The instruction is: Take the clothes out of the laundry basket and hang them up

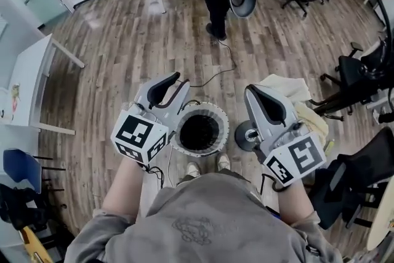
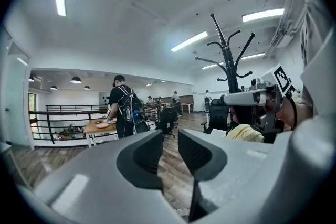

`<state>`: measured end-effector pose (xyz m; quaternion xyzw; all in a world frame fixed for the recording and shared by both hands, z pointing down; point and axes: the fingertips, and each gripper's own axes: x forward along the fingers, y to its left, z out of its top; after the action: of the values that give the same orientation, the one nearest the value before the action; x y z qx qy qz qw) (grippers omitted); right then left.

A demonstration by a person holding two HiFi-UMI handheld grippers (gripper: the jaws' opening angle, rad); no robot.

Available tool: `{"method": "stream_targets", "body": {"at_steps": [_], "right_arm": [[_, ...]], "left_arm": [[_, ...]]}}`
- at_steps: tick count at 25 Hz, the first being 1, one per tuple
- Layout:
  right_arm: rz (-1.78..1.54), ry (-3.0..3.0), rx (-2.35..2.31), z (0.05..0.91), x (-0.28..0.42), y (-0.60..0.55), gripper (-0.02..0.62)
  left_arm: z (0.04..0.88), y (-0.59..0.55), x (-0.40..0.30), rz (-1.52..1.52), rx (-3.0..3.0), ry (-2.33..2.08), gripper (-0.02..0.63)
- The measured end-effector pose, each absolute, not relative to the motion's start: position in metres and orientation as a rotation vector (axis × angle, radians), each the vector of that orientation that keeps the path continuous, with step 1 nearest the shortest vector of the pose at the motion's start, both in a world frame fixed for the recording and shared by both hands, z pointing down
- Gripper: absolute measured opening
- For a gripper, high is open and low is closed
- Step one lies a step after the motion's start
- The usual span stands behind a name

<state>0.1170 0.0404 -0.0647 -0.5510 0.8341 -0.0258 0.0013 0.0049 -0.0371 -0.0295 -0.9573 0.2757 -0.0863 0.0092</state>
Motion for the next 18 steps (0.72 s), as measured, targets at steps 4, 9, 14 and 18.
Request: {"method": "stream_targets", "body": {"at_steps": [4, 9, 14, 18], "right_arm": [[-0.114, 2.708, -1.626, -0.053, 0.086, 0.04, 0.028], [-0.191, 2.758, -1.517, -0.038, 0.062, 0.034, 0.027], [-0.27, 2.817, -1.441, -0.02, 0.05, 0.029, 0.026], [-0.277, 2.833, -1.424, -0.02, 0.042, 0.023, 0.026]], "left_arm": [[-0.019, -0.031, -0.016, -0.296, -2.964, 0.948, 0.074], [-0.009, -0.025, -0.035, -0.296, -2.964, 1.073, 0.046], [0.0, -0.017, -0.06, -0.361, -2.92, 1.175, 0.0], [0.003, -0.011, -0.086, -0.347, -2.92, 1.248, 0.0]]}}
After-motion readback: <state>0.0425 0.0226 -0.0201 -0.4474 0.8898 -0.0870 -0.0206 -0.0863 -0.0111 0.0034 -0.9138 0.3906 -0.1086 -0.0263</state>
